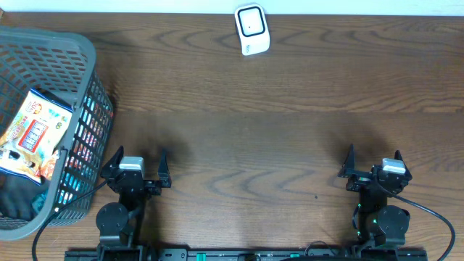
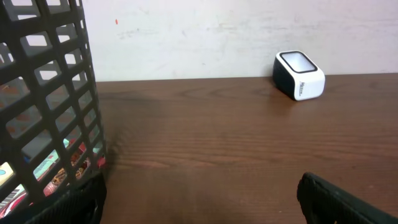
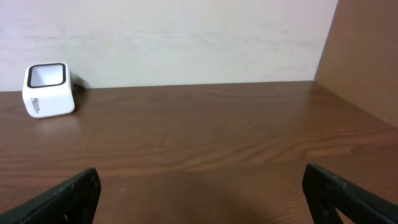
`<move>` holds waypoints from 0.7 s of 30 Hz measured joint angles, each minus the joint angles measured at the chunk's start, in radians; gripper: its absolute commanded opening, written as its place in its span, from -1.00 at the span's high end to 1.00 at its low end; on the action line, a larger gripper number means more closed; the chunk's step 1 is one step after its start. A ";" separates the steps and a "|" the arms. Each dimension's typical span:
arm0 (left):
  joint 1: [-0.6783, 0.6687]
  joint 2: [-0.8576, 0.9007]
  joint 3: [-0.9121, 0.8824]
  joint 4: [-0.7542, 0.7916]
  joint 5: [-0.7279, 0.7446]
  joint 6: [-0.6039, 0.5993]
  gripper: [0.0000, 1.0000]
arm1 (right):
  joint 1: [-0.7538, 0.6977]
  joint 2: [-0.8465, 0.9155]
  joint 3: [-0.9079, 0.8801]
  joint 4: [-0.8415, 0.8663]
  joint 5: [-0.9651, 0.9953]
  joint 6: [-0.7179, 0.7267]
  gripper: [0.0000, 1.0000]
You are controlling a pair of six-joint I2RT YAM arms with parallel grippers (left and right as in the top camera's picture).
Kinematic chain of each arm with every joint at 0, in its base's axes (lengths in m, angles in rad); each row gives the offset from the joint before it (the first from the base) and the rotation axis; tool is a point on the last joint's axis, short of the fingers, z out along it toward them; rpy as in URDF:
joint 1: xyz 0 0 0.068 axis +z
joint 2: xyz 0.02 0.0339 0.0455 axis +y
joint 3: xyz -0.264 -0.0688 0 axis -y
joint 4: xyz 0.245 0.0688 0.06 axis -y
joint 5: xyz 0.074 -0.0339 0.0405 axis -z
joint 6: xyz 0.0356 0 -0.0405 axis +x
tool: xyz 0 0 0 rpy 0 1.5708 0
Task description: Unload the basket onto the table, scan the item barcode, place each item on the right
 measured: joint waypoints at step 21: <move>0.000 0.000 -0.007 0.050 0.131 -0.030 -0.96 | 0.000 0.000 0.000 0.000 0.000 0.000 -0.99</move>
